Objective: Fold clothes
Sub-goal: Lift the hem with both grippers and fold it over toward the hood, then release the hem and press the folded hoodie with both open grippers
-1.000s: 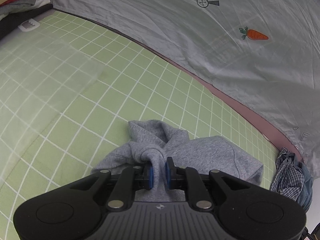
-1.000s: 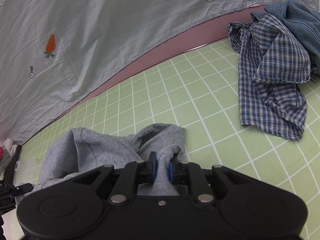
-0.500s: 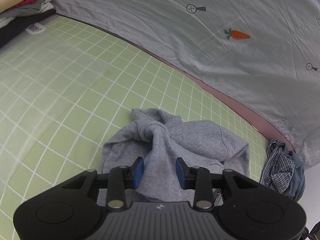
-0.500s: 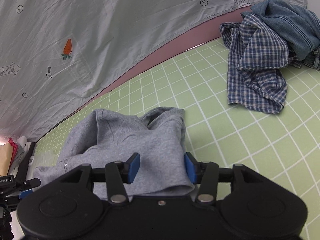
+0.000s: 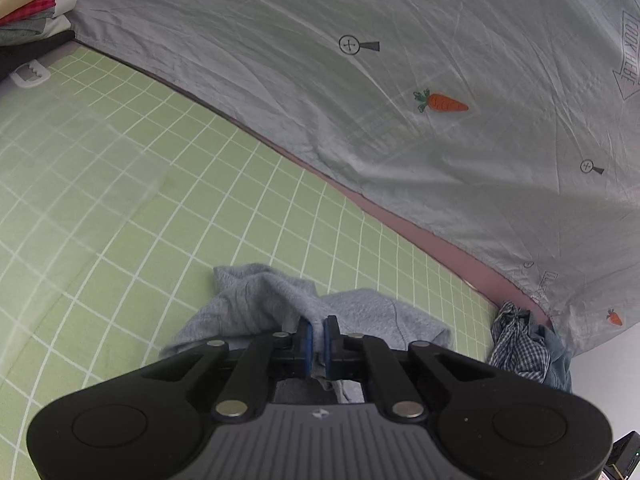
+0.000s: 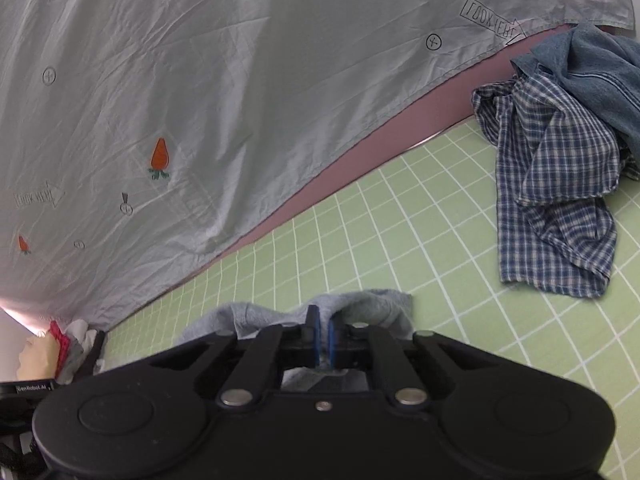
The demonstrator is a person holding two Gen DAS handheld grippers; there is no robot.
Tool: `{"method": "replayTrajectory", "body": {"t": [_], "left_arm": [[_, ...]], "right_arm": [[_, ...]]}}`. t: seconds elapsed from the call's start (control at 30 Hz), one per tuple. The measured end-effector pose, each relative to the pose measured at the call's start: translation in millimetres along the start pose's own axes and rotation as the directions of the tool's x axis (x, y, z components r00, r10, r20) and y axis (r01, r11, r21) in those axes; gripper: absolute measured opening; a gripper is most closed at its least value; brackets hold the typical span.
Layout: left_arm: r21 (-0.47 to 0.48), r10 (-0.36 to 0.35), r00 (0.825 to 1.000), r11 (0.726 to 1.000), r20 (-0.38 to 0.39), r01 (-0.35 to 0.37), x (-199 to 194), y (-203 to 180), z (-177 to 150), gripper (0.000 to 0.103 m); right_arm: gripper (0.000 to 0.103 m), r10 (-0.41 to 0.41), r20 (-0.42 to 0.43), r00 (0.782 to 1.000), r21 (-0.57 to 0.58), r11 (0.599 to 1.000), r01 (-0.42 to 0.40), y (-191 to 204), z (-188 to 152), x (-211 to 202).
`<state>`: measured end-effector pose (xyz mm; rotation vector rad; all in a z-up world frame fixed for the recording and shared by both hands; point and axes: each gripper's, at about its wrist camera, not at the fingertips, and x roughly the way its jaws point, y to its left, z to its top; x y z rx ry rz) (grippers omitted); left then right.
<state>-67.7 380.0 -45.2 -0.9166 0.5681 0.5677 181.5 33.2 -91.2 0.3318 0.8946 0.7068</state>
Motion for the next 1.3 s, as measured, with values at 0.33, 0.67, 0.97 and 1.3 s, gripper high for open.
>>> {"method": "replayTrajectory", "body": {"t": [0.33, 0.67, 0.97, 1.3], "left_arm": [[-0.078, 0.081, 0.978, 0.995, 0.193, -0.067, -11.5, 9.9, 50.6, 0.049], [0.067, 0.222, 0.975, 0.973, 0.016, -0.222, 14.3, 21.2, -1.6, 0.071], [0.162, 0.270, 0.954, 0.955, -0.132, -0.248, 37.4, 26.3, -36.0, 0.091], [0.157, 0.214, 0.956, 0.970, -0.202, -0.184, 55.9, 22.7, -43.5, 0.095]], "right_arm": [[0.046, -0.056, 0.115, 0.992, 0.073, 0.996, 0.048, -2.0, 34.3, 15.6], [0.074, -0.155, -0.089, 0.984, -0.028, 0.988, 0.153, -11.7, -18.4, 34.9], [0.088, -0.181, -0.206, 0.962, -0.036, 0.983, 0.177, -17.1, -39.0, 54.4], [0.099, -0.125, -0.247, 0.961, -0.011, 0.992, 0.126, -16.5, -51.1, 68.1]]}}
